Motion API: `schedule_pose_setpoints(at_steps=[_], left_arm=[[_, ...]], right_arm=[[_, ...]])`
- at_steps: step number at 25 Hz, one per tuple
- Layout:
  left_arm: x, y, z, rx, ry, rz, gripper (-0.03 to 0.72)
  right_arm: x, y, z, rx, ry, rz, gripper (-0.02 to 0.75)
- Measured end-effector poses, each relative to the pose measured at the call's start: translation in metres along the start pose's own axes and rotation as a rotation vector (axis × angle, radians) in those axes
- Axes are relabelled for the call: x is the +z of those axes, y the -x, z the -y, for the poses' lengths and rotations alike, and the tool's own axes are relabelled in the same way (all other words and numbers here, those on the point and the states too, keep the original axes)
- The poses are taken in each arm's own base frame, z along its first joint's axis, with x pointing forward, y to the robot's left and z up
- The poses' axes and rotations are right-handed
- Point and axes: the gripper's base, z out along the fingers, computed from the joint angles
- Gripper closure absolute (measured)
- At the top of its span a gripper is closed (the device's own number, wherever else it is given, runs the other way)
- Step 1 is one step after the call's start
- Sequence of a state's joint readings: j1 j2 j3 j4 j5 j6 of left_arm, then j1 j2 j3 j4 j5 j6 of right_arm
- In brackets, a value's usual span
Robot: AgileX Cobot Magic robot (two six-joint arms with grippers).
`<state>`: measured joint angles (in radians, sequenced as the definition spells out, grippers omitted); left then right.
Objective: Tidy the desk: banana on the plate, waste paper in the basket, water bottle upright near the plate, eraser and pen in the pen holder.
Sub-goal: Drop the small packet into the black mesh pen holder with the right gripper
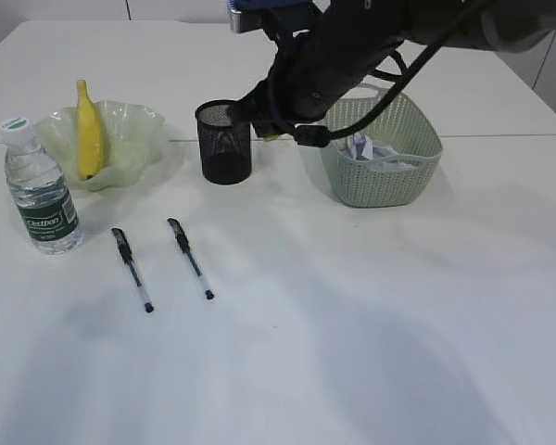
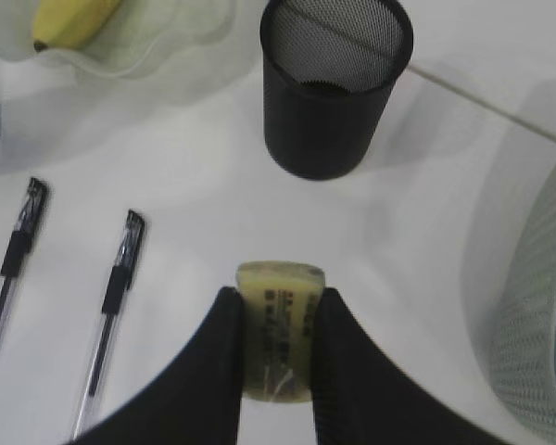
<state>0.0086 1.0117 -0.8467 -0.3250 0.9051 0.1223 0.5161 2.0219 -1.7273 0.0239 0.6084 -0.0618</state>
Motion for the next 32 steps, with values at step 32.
schedule_pose_setpoints(at_steps=[32], left_arm=[[0.015,0.006,-0.004,-0.014,0.009,-0.021,0.243]], right_arm=[[0.082,0.016,0.043,0.052,-0.085,0.396,0.613]])
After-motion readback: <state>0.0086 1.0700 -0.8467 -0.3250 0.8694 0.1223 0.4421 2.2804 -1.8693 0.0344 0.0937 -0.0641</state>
